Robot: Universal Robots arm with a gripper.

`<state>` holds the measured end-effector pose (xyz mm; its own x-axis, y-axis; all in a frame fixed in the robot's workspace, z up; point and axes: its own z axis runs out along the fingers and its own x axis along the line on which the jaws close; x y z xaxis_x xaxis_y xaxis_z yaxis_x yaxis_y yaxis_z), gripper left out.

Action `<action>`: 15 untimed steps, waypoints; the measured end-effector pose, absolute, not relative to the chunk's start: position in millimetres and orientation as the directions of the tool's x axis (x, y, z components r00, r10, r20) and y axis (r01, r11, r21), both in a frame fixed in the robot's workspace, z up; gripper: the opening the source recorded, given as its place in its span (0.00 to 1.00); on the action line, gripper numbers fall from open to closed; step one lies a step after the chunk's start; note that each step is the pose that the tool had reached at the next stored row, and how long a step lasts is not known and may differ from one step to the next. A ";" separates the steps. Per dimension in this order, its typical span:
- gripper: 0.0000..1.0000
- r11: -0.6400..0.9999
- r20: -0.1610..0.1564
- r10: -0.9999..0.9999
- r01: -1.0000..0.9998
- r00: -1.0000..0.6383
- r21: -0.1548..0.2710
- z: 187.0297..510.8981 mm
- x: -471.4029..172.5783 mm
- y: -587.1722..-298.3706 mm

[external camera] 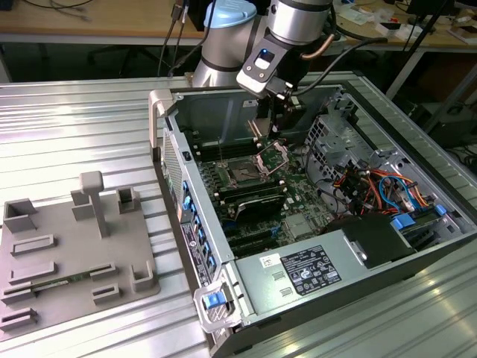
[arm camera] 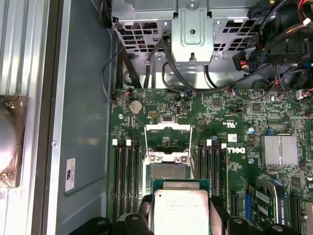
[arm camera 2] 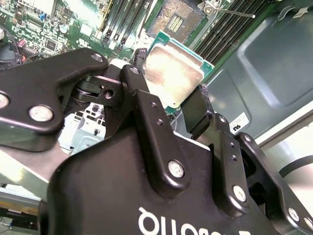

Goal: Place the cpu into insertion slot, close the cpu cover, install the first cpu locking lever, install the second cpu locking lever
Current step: 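Place the cpu into insertion slot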

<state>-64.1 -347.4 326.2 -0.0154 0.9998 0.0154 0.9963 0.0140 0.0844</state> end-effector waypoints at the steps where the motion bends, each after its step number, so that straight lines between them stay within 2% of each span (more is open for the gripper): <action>1: 0.55 0.014 0.015 1.000 0.996 -0.015 0.084 324.4 -64.1 -346.4; 15: 0.55 0.014 0.015 1.000 0.996 -0.016 0.084 297.0 -64.1 -337.5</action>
<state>-64.1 -337.5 297.0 -0.0157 0.9998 0.0154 0.9963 0.0143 0.0843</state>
